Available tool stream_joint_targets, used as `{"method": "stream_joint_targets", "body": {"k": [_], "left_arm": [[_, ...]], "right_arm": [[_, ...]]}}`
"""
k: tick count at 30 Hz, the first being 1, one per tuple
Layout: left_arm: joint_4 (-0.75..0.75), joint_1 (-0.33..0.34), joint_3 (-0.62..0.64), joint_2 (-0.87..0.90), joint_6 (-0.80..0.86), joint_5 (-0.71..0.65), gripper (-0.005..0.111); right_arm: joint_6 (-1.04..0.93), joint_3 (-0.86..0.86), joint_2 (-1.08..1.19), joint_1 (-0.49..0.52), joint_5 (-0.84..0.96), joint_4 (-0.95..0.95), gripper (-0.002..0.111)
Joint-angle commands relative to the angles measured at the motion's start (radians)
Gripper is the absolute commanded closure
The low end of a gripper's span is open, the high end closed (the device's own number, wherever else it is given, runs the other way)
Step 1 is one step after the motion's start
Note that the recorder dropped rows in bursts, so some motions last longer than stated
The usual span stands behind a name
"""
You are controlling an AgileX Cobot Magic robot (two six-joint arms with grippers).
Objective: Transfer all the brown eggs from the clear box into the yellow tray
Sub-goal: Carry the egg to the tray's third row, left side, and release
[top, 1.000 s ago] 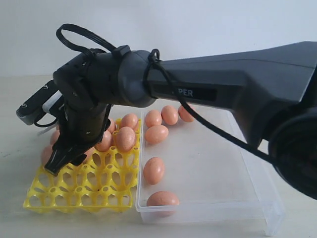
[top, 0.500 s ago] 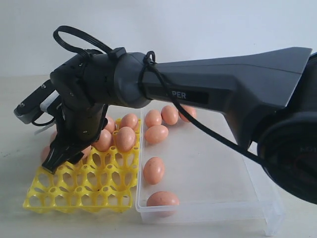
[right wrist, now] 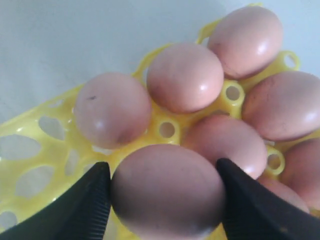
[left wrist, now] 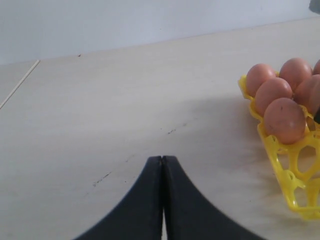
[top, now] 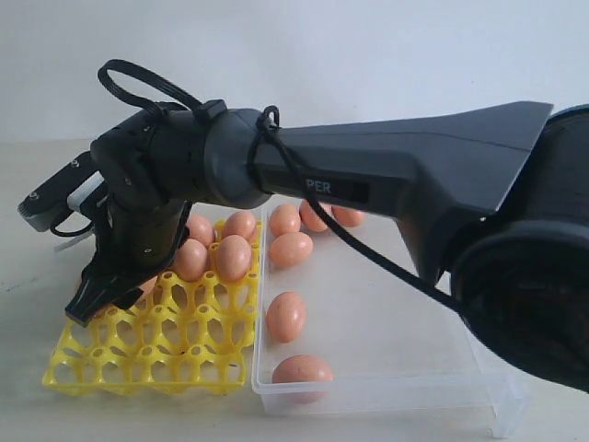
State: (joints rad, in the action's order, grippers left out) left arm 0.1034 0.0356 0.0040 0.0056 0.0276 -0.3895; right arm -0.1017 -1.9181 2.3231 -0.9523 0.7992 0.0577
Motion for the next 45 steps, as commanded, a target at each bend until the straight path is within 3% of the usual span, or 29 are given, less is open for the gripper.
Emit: {"method": "stream_joint_targets", "body": {"k": [1,4,7,24,32,39,45], "left_arm": [[-0.002,-0.006,-0.004,-0.006,-0.005,0.009,0.107],[-0.002,-0.006,-0.004,-0.006,-0.005,0.009,0.107],[-0.002,-0.006,-0.004,-0.006,-0.005,0.009,0.107],[-0.002,-0.006,-0.004,-0.006,-0.005,0.009,0.107],[-0.002,-0.006,-0.004,-0.006,-0.005,0.009,0.107],[-0.002,-0.006,-0.004,-0.006,-0.005,0.009,0.107],[-0.002,-0.006,-0.004,-0.006,-0.005,0.009,0.107]], "right_arm": [[-0.004,-0.039,0.013,-0.001,0.055,0.005,0.054],[-0.004,-0.075,-0.024,-0.001,0.12,0.044,0.051],[-0.002,-0.077,-0.076,0.001,0.069,0.044,0.051],[-0.002,-0.077,0.003,0.001,0.077,0.004,0.042],[0.069,-0.109,-0.076,0.01,0.236,0.234,0.045],[0.109,0.069,-0.276,0.062,0.248,0.236,0.046],[0.213,0.454,-0.483,0.123,0.047,0.27,0.046]]}}
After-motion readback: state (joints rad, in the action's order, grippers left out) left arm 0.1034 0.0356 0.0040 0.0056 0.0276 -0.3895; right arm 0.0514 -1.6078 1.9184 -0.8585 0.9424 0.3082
